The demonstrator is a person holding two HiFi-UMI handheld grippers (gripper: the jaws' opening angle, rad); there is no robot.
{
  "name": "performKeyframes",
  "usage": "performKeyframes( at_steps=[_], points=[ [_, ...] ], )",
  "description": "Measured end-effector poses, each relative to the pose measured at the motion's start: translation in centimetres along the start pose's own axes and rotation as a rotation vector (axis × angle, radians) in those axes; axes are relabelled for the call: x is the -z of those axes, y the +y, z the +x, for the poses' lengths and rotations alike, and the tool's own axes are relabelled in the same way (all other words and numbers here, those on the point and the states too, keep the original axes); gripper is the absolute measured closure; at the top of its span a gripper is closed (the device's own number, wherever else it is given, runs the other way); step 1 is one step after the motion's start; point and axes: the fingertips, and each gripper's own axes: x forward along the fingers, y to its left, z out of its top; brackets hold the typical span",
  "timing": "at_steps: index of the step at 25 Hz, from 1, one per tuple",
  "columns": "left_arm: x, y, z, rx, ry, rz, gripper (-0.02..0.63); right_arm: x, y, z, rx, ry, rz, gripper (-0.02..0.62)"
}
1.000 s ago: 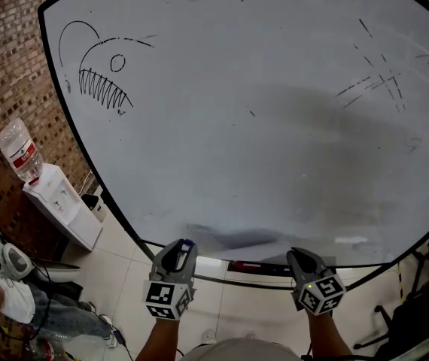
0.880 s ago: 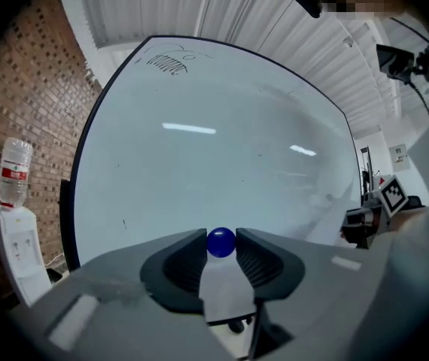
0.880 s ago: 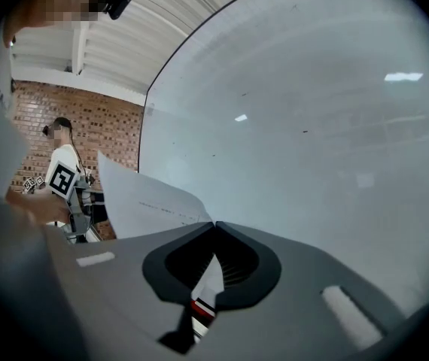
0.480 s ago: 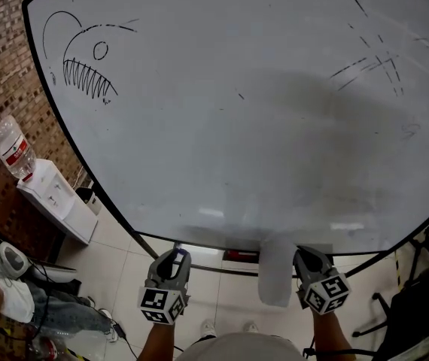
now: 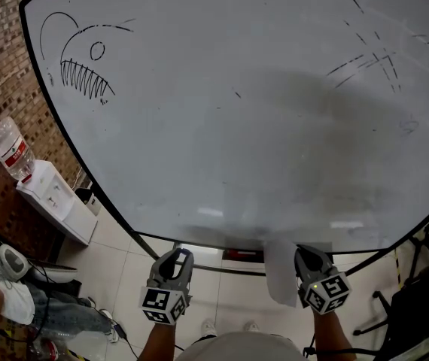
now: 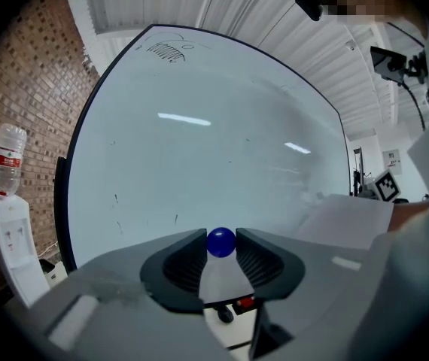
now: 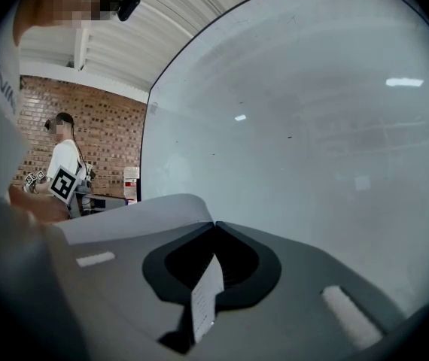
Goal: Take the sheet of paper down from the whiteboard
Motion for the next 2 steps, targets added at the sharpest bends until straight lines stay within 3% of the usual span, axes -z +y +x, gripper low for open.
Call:
performKeyframes(
  at_steps=[2],
  points=[
    [-0.07,-0.04,0.05,0.003,-0.002,0.002,0.479,-0.04,0.05,0.05,0.0,0.002,-0.007,0.588]
  ],
)
